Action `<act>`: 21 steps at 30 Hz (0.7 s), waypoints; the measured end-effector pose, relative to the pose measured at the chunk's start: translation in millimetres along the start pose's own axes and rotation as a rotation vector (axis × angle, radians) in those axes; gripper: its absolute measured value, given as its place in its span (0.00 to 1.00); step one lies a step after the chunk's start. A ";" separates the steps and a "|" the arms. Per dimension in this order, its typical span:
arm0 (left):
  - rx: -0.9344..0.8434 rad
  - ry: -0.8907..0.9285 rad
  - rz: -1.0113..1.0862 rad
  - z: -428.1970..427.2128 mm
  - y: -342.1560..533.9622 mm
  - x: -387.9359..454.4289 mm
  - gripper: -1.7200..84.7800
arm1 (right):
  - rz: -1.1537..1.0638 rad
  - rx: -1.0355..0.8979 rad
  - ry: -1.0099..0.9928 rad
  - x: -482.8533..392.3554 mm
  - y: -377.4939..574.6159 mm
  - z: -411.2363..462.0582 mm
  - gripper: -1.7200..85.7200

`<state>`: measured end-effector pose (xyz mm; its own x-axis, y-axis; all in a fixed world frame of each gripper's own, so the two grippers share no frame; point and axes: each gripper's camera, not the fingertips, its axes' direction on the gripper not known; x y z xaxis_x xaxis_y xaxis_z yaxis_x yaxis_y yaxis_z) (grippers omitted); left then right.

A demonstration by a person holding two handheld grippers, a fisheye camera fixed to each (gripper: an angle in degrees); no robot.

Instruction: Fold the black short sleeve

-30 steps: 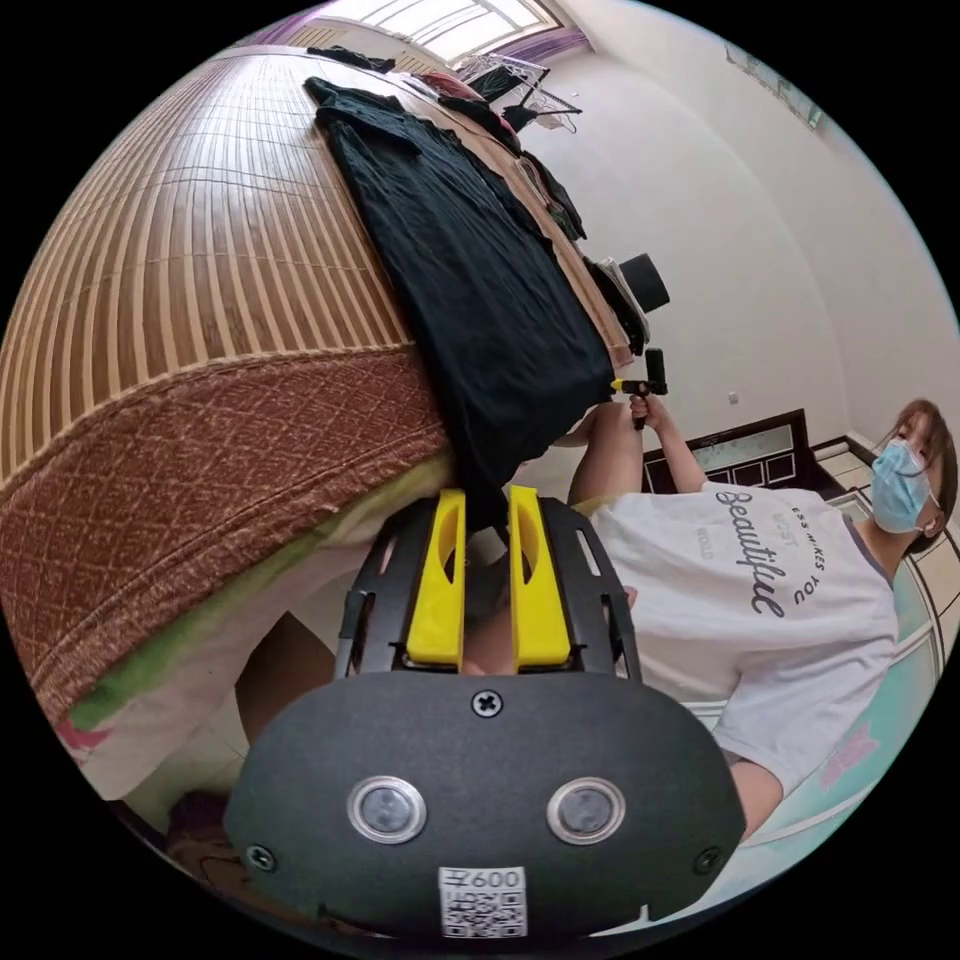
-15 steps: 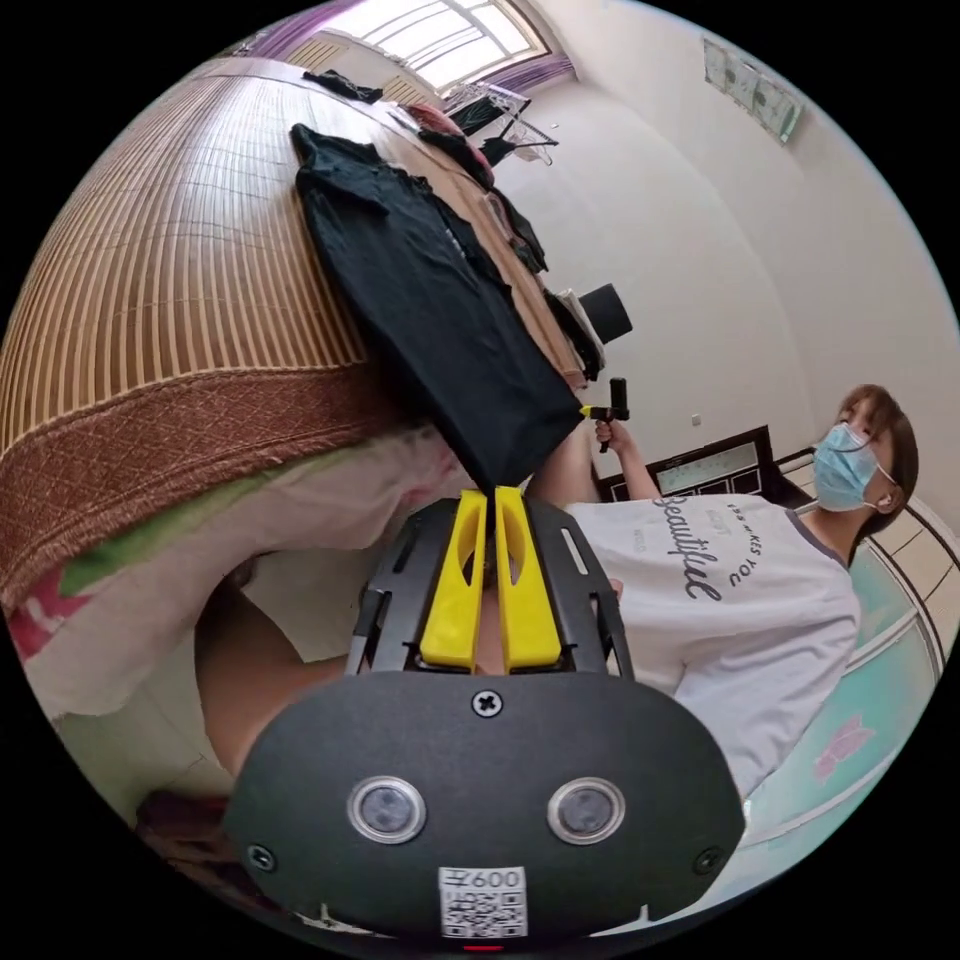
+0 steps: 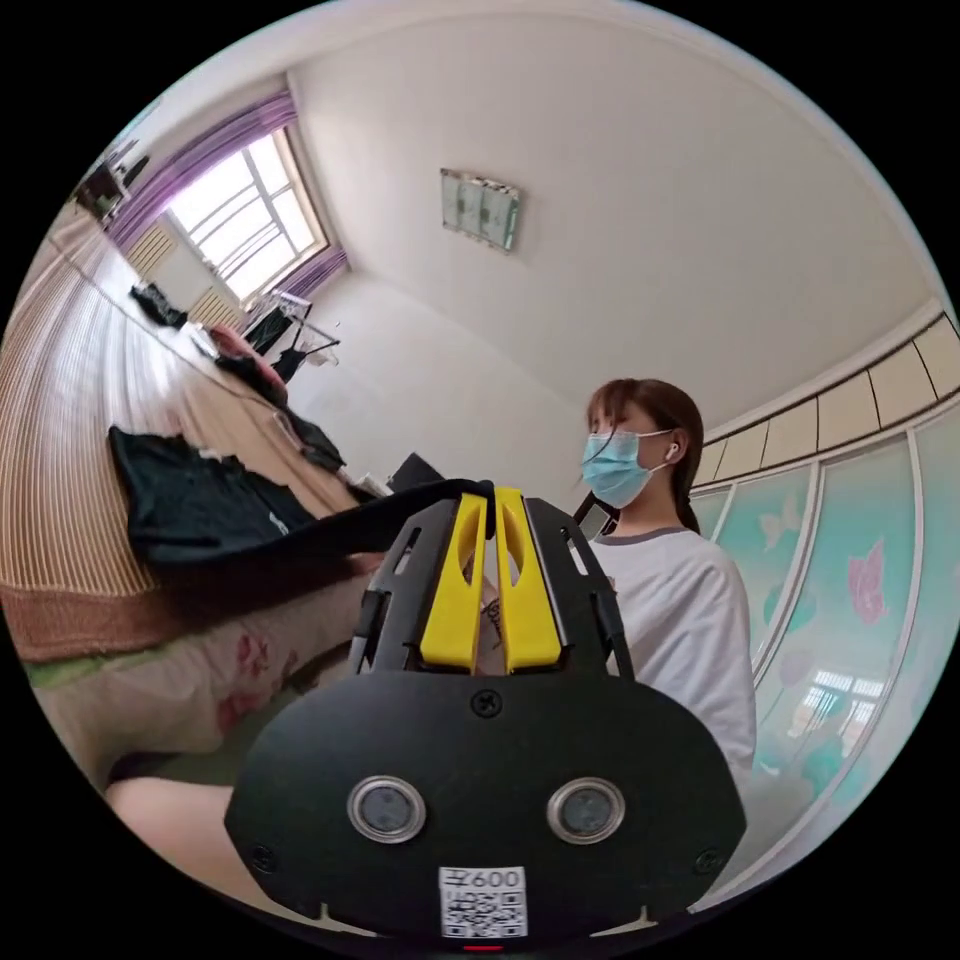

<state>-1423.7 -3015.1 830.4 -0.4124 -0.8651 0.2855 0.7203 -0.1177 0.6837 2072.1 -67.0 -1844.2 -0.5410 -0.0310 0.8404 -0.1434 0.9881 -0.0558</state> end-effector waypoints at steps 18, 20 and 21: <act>0.158 -0.409 -0.492 88.0 -306.0 -347.0 0.05 | 0.532 0.316 0.204 369.7 -241.3 28.0 0.01; 0.191 -0.443 -0.535 95.6 -329.7 -382.2 0.05 | 0.564 0.326 0.256 408.5 -262.2 37.6 0.01; 0.193 -0.456 -0.541 97.1 -336.2 -390.0 0.05 | 0.570 0.327 0.262 418.1 -266.9 39.7 0.01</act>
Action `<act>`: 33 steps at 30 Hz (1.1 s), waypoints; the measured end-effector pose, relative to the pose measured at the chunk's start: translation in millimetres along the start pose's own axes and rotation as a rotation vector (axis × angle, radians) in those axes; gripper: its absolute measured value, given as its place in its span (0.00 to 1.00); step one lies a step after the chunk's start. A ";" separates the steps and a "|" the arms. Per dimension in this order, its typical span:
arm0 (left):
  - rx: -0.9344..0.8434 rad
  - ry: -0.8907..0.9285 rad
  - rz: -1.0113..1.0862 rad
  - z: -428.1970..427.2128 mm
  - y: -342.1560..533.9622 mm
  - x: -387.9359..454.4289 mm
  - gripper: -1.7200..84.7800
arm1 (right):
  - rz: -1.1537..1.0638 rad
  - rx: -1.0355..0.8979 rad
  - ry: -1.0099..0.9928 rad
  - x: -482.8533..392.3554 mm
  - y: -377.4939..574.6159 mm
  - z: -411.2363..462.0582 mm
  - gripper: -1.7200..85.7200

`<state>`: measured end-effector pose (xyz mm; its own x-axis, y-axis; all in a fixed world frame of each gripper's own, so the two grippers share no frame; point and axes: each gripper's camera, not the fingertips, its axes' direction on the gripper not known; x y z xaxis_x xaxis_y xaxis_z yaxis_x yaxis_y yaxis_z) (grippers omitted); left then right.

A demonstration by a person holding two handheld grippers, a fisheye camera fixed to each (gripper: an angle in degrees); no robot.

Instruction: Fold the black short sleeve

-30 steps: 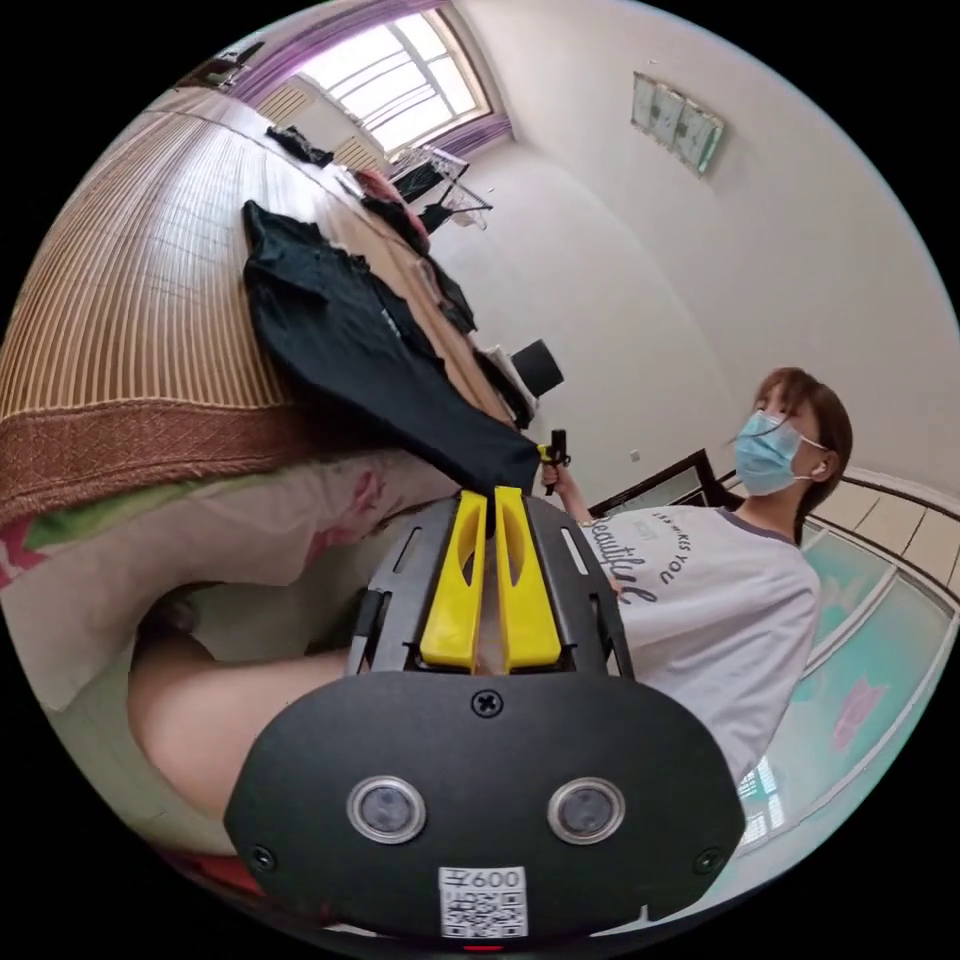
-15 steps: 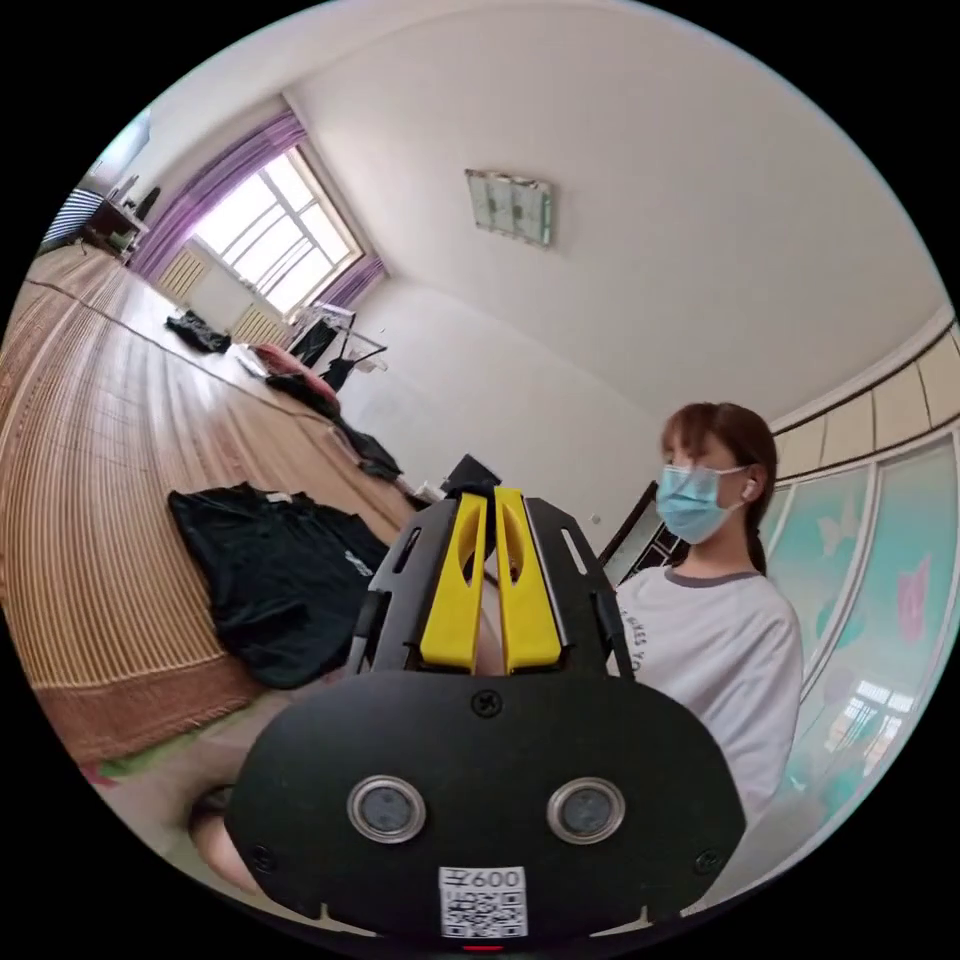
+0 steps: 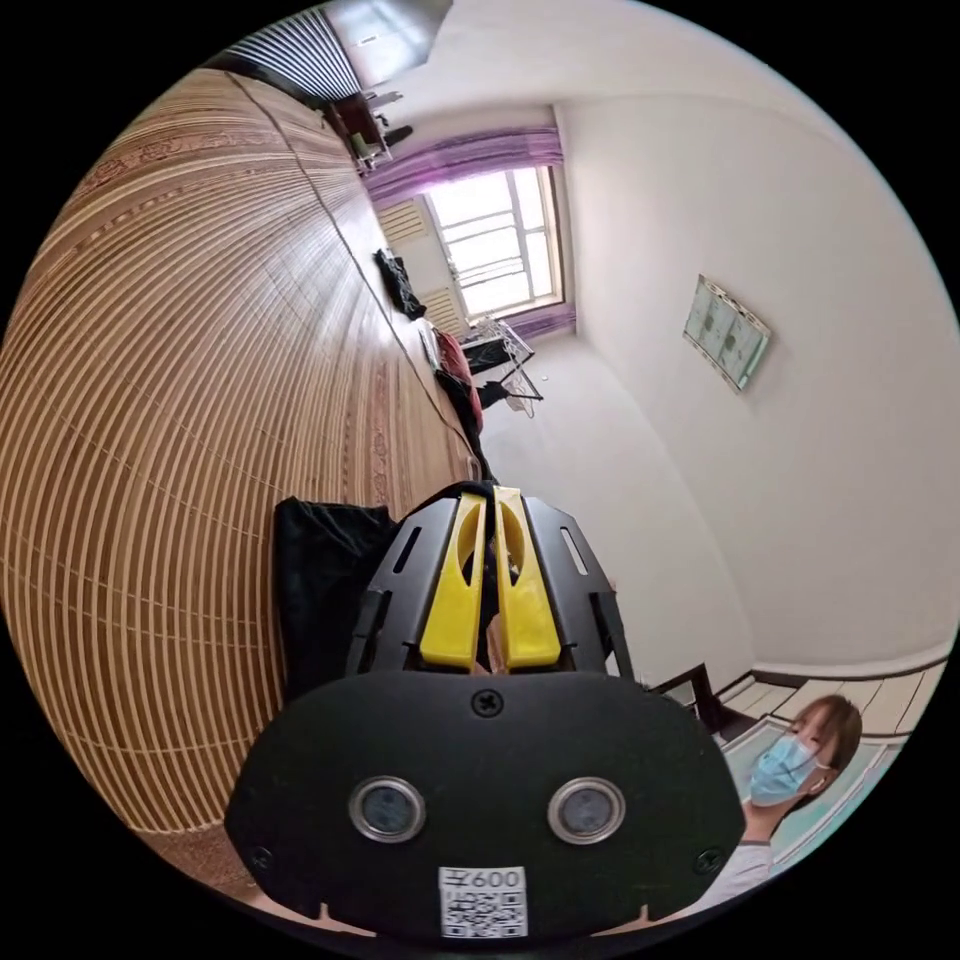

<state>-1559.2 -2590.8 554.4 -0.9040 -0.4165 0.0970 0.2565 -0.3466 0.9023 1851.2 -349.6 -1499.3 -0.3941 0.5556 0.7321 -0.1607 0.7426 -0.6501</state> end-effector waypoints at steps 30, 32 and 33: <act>0.071 -0.110 -0.286 163.9 -248.5 -255.5 0.07 | -0.008 0.081 0.329 385.5 -185.2 200.9 0.02; 0.258 -0.222 -0.146 132.9 -234.3 -239.1 0.10 | -0.149 0.063 0.452 386.2 -168.0 216.6 0.01; 0.275 -0.259 -0.082 127.7 -232.7 -230.9 0.10 | -0.186 0.031 0.488 386.6 -163.5 225.6 0.01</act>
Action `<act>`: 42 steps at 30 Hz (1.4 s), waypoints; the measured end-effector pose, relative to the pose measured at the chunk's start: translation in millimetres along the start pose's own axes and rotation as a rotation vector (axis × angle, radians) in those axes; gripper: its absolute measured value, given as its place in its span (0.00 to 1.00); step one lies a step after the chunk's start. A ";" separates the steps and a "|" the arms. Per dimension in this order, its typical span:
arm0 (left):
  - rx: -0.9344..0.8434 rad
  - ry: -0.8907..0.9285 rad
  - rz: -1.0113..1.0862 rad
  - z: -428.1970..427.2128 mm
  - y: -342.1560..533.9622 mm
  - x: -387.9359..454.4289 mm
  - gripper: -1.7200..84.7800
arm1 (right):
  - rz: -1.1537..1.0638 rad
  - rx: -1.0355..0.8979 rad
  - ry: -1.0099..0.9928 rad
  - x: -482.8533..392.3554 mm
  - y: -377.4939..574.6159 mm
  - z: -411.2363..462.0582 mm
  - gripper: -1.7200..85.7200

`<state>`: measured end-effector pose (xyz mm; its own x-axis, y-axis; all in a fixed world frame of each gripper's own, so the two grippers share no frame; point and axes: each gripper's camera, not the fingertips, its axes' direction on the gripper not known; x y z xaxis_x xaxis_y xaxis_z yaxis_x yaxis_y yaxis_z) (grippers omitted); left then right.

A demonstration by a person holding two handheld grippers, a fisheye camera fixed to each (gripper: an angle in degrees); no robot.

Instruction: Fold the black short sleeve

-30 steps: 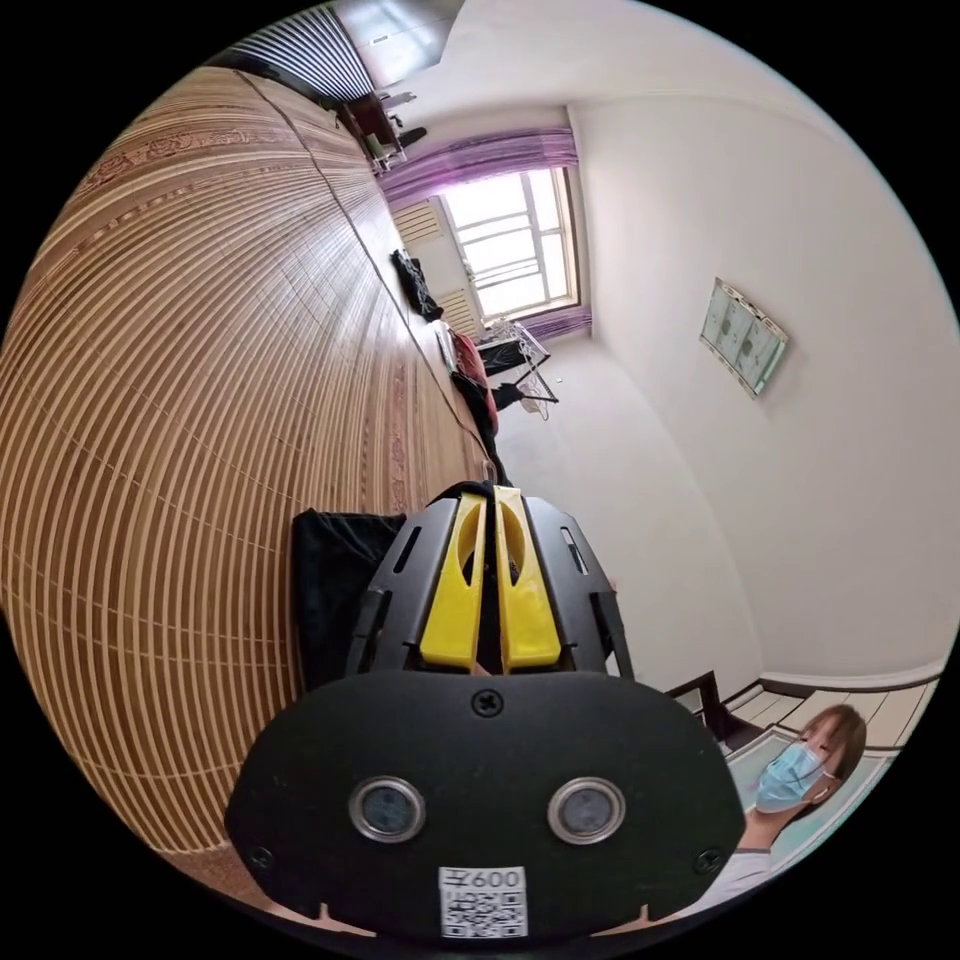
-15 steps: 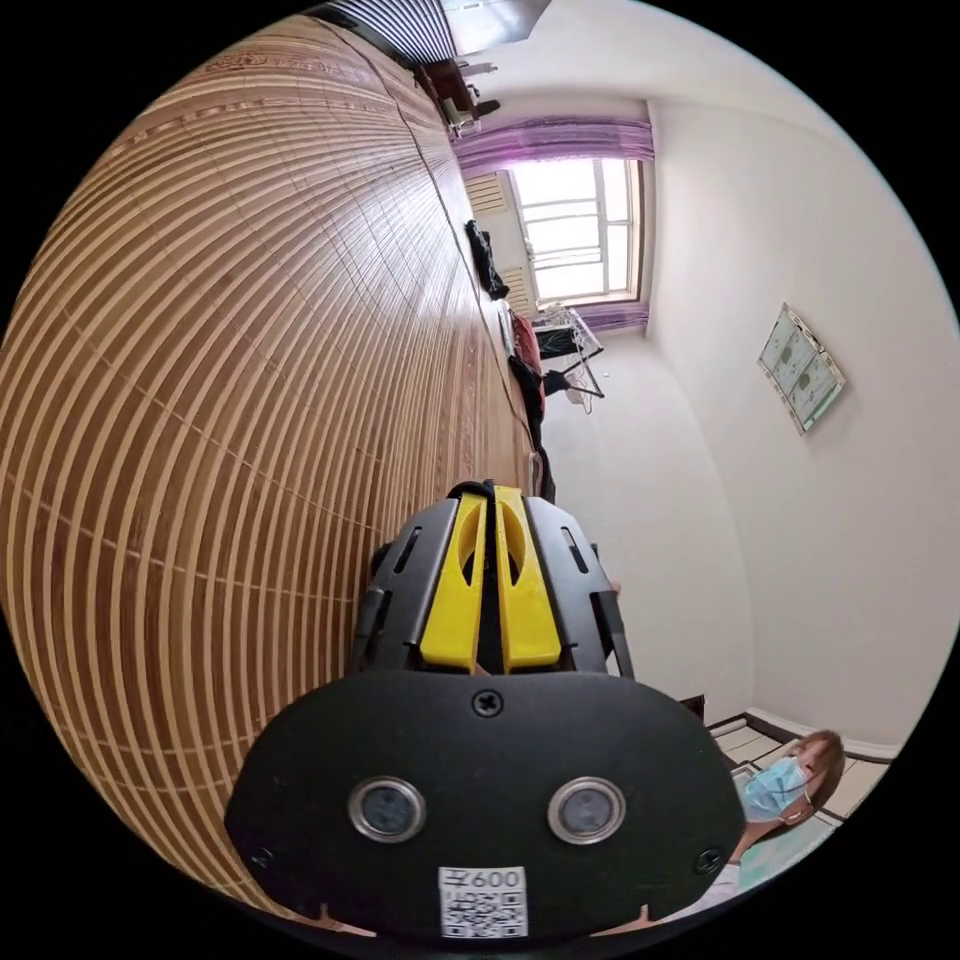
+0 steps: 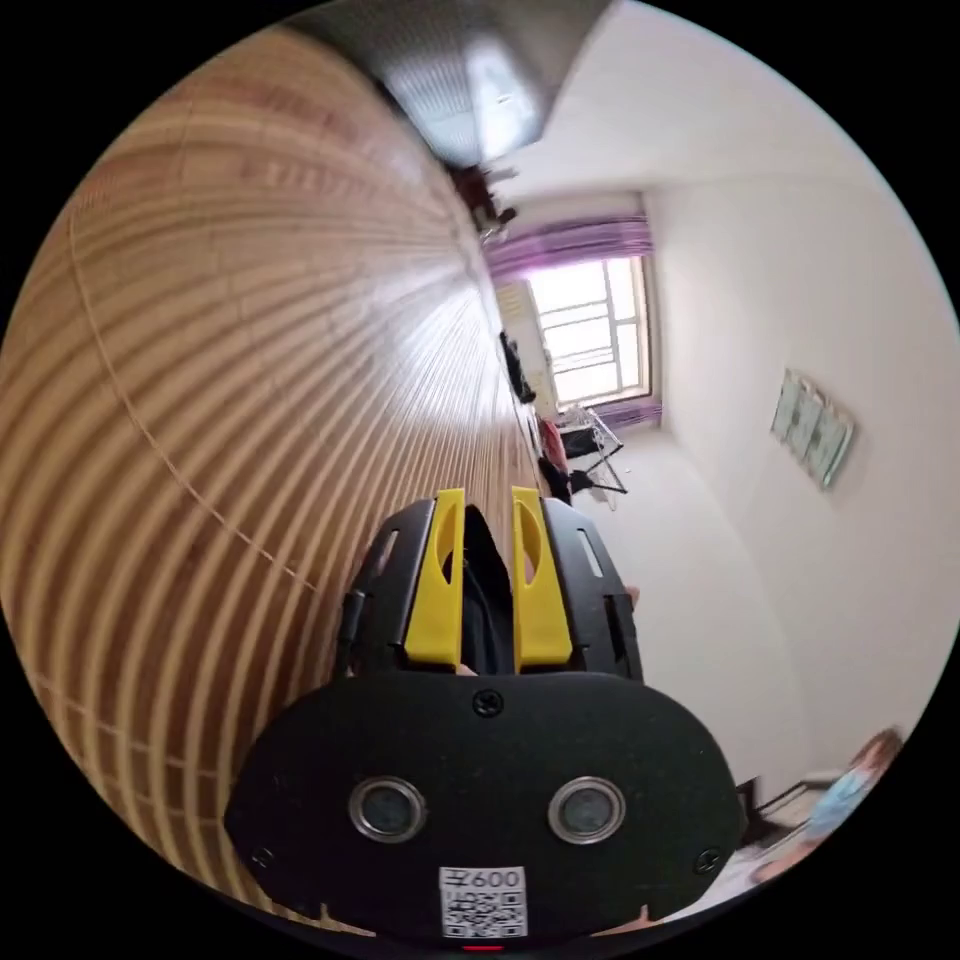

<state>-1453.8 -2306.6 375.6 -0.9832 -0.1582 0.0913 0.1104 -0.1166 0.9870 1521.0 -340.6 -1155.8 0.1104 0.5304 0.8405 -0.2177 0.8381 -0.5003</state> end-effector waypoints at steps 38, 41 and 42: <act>-0.736 -0.059 0.569 140.3 307.2 -221.9 0.02 | -0.636 -0.965 -0.141 105.5 205.2 655.7 0.01; -0.737 -0.057 0.573 142.8 301.5 -250.9 0.02 | -0.656 -1.089 -0.013 146.2 230.1 666.5 0.01; -0.736 -0.060 0.577 143.3 300.9 -256.0 0.02 | -0.654 -1.093 0.018 155.5 229.8 668.6 0.01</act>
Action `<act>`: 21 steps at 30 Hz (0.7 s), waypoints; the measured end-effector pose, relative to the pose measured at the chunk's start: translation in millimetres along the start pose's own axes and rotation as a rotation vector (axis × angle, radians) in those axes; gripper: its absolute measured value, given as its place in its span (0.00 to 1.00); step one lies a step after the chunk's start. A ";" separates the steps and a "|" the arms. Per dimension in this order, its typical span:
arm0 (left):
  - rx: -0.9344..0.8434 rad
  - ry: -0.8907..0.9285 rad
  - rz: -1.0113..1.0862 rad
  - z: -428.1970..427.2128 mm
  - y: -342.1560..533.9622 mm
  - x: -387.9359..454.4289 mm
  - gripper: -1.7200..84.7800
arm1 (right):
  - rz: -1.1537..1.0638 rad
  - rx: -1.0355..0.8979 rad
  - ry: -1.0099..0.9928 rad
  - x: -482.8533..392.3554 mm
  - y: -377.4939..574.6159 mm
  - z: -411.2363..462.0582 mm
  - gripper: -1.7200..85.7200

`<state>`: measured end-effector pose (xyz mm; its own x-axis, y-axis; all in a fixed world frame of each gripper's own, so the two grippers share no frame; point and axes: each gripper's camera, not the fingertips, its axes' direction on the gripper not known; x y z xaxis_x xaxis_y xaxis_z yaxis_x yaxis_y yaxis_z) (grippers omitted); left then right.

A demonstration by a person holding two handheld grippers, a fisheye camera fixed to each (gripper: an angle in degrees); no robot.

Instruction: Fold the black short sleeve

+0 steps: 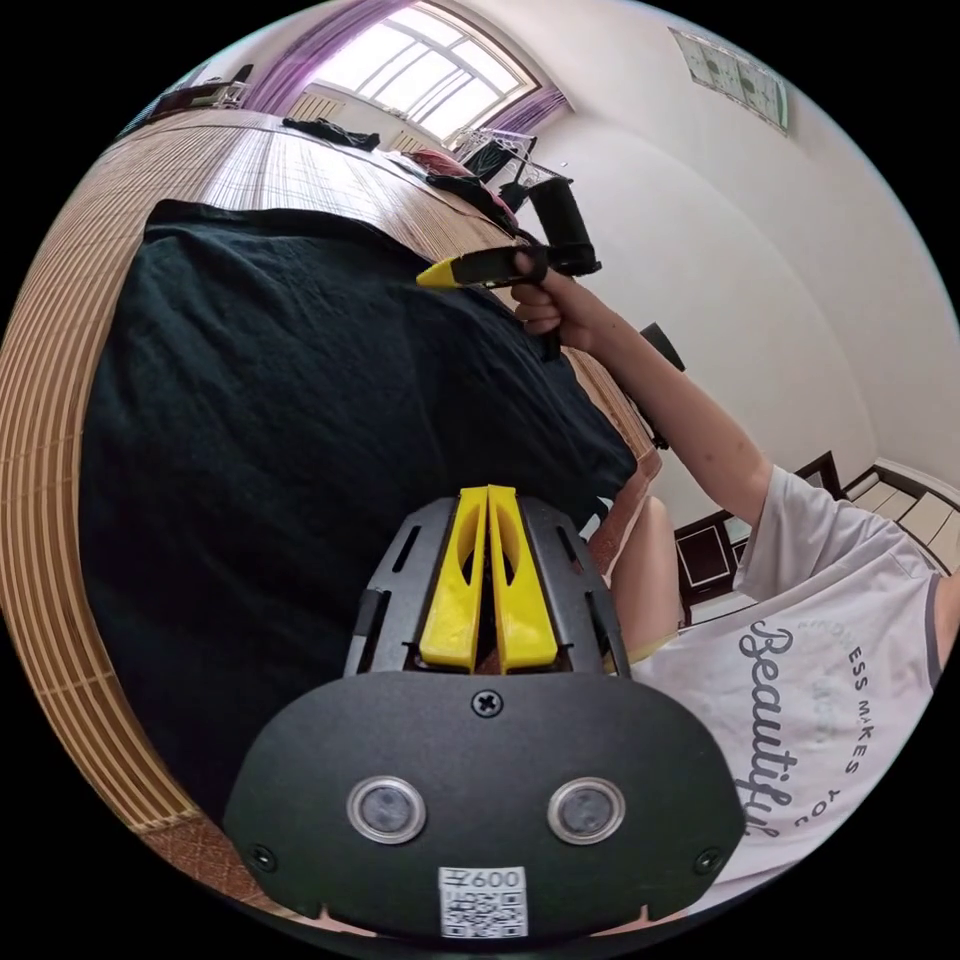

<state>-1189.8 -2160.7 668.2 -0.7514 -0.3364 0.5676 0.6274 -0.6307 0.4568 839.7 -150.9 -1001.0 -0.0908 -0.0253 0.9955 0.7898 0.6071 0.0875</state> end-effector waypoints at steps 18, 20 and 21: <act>0.006 -0.049 0.029 28.7 47.5 -150.6 0.02 | 0.077 0.162 0.141 138.6 167.0 -87.5 0.01; 0.006 -0.057 0.033 32.7 53.5 -168.6 0.02 | 0.296 0.403 0.253 177.7 213.8 -134.2 0.01; 0.007 -0.060 0.034 33.8 55.1 -173.0 0.02 | 0.346 0.469 0.295 182.4 228.9 -145.4 0.01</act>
<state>-1018.3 -2113.6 618.2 -0.7163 -0.3152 0.6226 0.6539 -0.6148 0.4410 1092.1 -132.0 -794.3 0.3440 0.0570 0.9372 0.3887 0.9000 -0.1975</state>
